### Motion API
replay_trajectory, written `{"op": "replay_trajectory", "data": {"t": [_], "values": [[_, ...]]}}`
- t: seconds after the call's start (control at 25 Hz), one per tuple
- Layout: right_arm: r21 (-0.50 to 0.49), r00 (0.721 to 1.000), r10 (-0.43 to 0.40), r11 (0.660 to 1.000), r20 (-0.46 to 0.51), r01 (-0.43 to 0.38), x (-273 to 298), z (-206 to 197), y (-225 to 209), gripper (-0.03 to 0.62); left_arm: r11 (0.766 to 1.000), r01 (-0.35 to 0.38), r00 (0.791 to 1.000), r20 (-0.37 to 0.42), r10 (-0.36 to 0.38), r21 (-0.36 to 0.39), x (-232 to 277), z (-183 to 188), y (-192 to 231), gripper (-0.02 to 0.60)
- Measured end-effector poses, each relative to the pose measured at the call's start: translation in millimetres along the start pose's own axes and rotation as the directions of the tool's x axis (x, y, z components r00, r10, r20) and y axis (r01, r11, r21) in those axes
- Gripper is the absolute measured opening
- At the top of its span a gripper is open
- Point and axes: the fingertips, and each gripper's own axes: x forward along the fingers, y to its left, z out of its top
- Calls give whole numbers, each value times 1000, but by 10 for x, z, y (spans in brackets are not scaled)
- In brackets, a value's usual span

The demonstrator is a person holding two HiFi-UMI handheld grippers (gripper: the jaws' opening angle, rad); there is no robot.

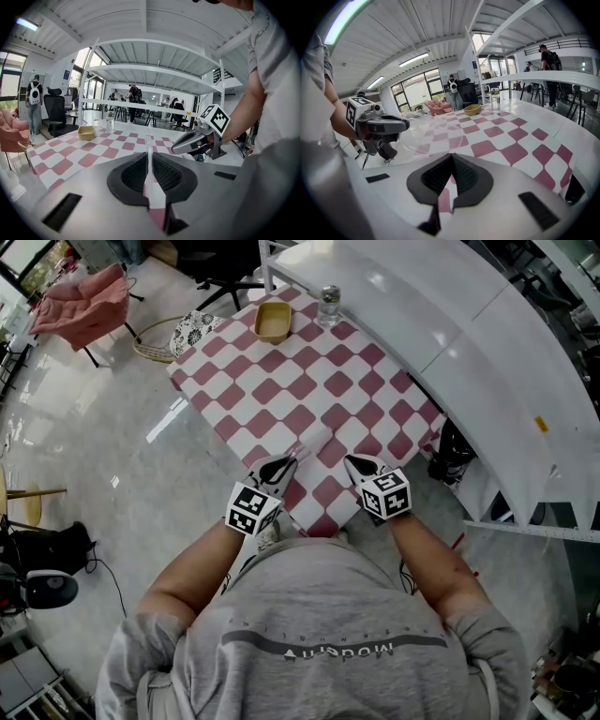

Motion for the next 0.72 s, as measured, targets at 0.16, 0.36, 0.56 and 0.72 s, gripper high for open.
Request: {"op": "replay_trajectory", "data": {"t": [0.16,0.36,0.56,0.72], "values": [[-31,1000,5,1000,-10,-6,-14,6,23,23,1000,-1,1000,7,1,3,6,7,-4,38],[-34,1000,5,999,-13,-6,-28,21,24,23,1000,0,1000,15,0,6,-2,40,-19,38],[-47,1000,14,999,-18,-15,-29,13,65,23,1000,-1,1000,19,1,8,-10,57,-24,38],[-53,1000,17,998,-18,-18,-36,32,71,23,1000,0,1000,25,0,9,-16,86,-32,38]]}}
